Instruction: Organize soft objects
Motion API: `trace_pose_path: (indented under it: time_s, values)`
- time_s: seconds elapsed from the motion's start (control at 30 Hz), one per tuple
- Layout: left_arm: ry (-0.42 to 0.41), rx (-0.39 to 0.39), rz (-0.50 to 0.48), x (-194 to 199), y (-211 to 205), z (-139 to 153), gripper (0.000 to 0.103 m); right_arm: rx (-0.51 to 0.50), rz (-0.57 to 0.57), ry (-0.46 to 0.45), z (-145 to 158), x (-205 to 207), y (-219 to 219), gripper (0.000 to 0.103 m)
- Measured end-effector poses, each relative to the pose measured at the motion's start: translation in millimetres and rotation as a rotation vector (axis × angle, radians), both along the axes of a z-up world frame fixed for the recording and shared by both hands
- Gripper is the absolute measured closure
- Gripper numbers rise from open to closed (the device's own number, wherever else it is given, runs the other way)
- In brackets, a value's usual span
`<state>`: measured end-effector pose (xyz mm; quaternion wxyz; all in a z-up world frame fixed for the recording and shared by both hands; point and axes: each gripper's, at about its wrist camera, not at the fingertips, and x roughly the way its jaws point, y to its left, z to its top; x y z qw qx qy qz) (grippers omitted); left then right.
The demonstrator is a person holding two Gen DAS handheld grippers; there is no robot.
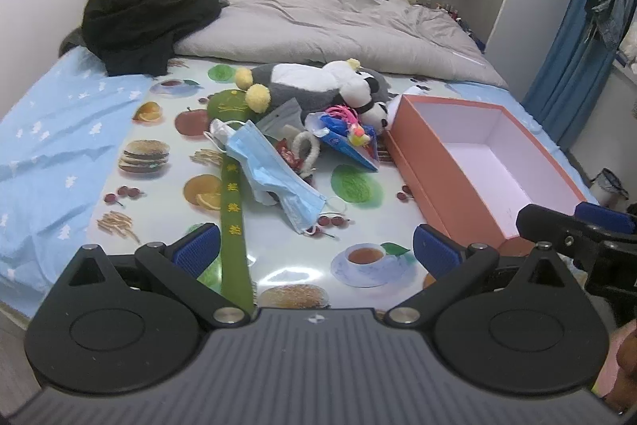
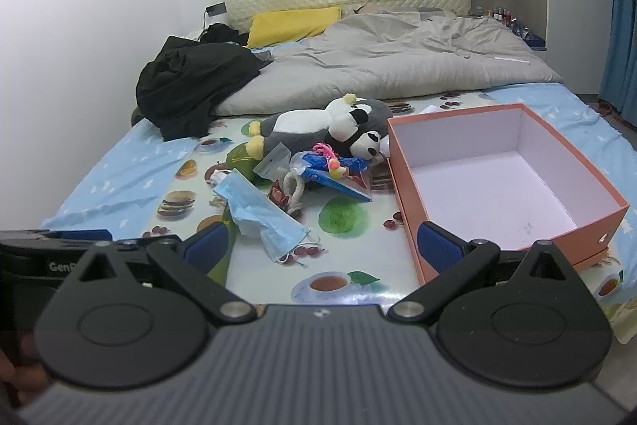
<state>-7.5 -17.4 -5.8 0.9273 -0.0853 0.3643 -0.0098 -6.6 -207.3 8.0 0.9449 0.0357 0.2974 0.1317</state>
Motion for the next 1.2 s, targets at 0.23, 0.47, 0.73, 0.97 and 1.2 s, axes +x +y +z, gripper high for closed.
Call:
trace_pose_path:
  time_s: [0.23, 0.47, 0.73, 0.97, 1.2]
  values:
    - [0.013, -0.009, 0.004, 2, 5, 0, 0.0, 0.001, -0.003, -0.012, 3, 0, 0, 0.0]
    - [0.026, -0.008, -0.016, 5, 8, -2, 0.0, 0.006, 0.005, -0.013, 3, -2, -2, 0.0]
    - [0.053, -0.009, -0.026, 16, 7, -9, 0.0, 0.02, -0.019, 0.005, -3, 3, -8, 0.0]
    - [0.062, -0.022, -0.035, 36, 6, -22, 0.0, 0.031, -0.037, 0.037, -13, 18, -12, 0.0]
    - [0.082, -0.022, -0.025, 69, 7, -45, 0.0, 0.085, -0.039, 0.058, -24, 48, -23, 0.005]
